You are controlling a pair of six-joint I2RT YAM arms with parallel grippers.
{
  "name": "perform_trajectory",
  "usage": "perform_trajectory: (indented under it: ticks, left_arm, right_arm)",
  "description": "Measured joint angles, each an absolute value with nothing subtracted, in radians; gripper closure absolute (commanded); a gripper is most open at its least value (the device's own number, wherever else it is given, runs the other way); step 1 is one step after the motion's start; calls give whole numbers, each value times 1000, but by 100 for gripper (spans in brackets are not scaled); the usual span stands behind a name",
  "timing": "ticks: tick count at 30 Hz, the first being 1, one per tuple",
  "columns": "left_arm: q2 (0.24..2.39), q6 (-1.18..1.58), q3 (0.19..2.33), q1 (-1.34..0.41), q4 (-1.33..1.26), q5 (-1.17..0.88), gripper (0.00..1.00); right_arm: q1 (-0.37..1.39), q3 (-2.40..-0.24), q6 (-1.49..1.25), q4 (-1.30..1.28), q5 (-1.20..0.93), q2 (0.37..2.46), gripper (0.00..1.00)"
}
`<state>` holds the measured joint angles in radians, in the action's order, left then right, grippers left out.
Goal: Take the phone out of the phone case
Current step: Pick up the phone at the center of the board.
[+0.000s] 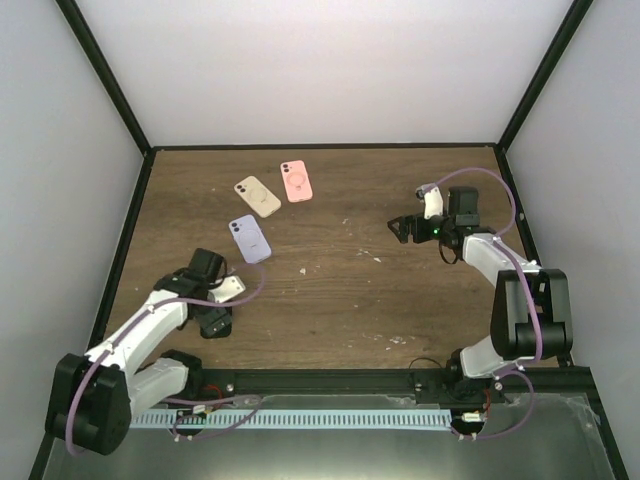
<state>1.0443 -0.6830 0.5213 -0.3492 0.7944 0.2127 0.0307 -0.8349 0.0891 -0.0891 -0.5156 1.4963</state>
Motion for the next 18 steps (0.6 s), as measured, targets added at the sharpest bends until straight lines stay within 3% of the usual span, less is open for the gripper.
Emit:
perform_trajectory:
  ticks: [11,18]
  left_arm:
    - [1047,-756,545,-86,799,101,0]
    - [992,-705,584,-234,809,117,0]
  right_arm:
    - [31,-835,89,-89,-516,1496,0]
    - [31,-835,89,-89,-516,1504,0]
